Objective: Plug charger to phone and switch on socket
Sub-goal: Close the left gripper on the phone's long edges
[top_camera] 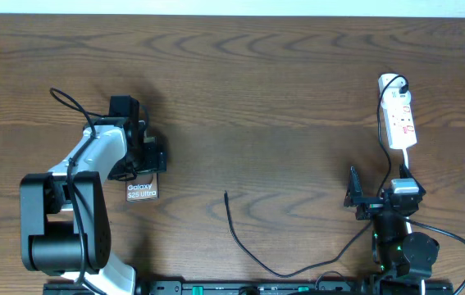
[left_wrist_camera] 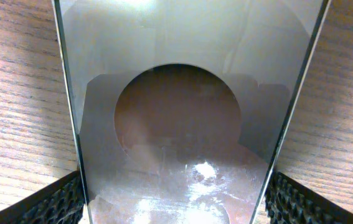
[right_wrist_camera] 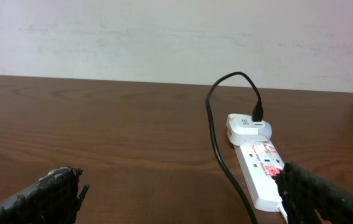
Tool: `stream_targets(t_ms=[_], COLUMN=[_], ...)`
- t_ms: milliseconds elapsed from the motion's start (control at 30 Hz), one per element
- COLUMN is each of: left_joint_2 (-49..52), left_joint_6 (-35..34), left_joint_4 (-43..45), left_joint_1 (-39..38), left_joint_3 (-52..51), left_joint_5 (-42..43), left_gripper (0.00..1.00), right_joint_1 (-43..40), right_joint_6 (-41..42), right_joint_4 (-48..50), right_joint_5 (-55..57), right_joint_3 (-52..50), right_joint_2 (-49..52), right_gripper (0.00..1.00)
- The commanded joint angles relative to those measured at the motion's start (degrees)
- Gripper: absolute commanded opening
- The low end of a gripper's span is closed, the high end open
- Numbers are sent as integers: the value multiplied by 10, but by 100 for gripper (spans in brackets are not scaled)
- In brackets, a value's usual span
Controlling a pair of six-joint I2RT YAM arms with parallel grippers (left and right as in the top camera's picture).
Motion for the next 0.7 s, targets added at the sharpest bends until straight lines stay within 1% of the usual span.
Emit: stream_targets(t_ms=[0, 367, 667], left_joint_2=[9, 9, 9], left_joint_6=[10, 10, 10], left_joint_4=[0, 0, 0], left_joint_1=[1, 1, 1], left_joint_3=[-17, -17, -17], left_joint_5=[-11, -11, -11], left_gripper=[89, 83, 83], right_joint_1=[2, 2, 2], right_joint_6=[8, 8, 8], right_joint_4=[-3, -3, -3], right_joint_5=[3, 3, 3], right_joint_3=[-1, -1, -1], right_joint_2=[0, 0, 0], right_gripper=[99, 99, 99])
